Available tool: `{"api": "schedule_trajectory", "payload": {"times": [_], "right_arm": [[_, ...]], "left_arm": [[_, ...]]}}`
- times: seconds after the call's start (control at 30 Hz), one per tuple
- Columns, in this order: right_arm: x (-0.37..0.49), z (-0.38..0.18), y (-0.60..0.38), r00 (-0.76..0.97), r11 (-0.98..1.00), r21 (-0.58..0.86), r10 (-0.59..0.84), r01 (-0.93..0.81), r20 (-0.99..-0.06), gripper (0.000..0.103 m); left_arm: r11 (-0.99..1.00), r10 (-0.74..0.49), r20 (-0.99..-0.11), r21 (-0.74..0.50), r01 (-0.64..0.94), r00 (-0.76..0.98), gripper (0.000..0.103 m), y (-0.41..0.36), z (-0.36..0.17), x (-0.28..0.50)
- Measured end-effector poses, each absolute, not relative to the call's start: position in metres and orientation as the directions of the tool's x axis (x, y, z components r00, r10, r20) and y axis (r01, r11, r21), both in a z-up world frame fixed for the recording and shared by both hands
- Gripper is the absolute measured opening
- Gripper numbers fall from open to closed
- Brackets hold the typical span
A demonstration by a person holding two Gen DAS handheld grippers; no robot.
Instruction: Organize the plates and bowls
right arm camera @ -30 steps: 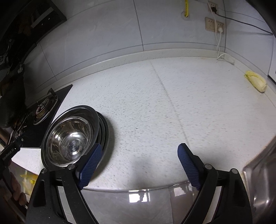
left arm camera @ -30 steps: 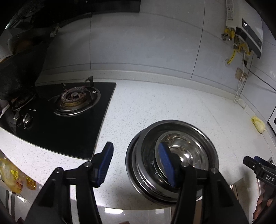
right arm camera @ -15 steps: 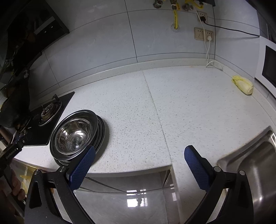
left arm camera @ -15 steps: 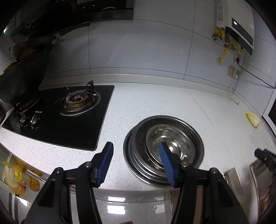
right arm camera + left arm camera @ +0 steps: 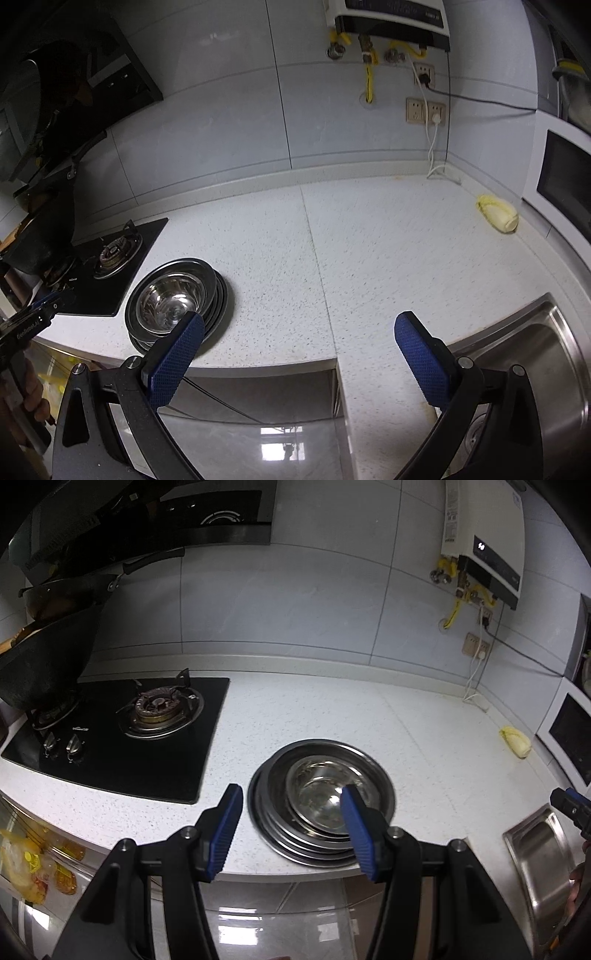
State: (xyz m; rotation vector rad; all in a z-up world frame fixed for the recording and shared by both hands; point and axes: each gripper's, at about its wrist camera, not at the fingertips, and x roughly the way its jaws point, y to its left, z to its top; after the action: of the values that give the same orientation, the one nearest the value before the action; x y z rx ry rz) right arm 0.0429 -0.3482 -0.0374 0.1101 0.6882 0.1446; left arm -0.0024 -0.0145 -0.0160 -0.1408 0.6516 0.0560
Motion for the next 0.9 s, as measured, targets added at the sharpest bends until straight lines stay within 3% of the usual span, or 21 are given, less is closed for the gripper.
{"api": "schedule_trajectory", "payload": {"times": [0.7, 0.9], "right_arm": [[0.012, -0.018, -0.375, 0.808, 0.989, 0.135, 0.133, -0.067, -0.574, 0.101], [0.012, -0.020, -0.383, 0.809, 0.990, 0.136, 0.117, -0.046, -0.576, 0.101]], "left_arm": [[0.993, -0.073, -0.590, -0.118, 0.004, 0.804, 0.053, -0.060, -0.010, -0.002], [0.996, -0.065, -0.621, -0.093, 0.009, 0.781, 0.054, -0.066, -0.011, 0.002]]}}
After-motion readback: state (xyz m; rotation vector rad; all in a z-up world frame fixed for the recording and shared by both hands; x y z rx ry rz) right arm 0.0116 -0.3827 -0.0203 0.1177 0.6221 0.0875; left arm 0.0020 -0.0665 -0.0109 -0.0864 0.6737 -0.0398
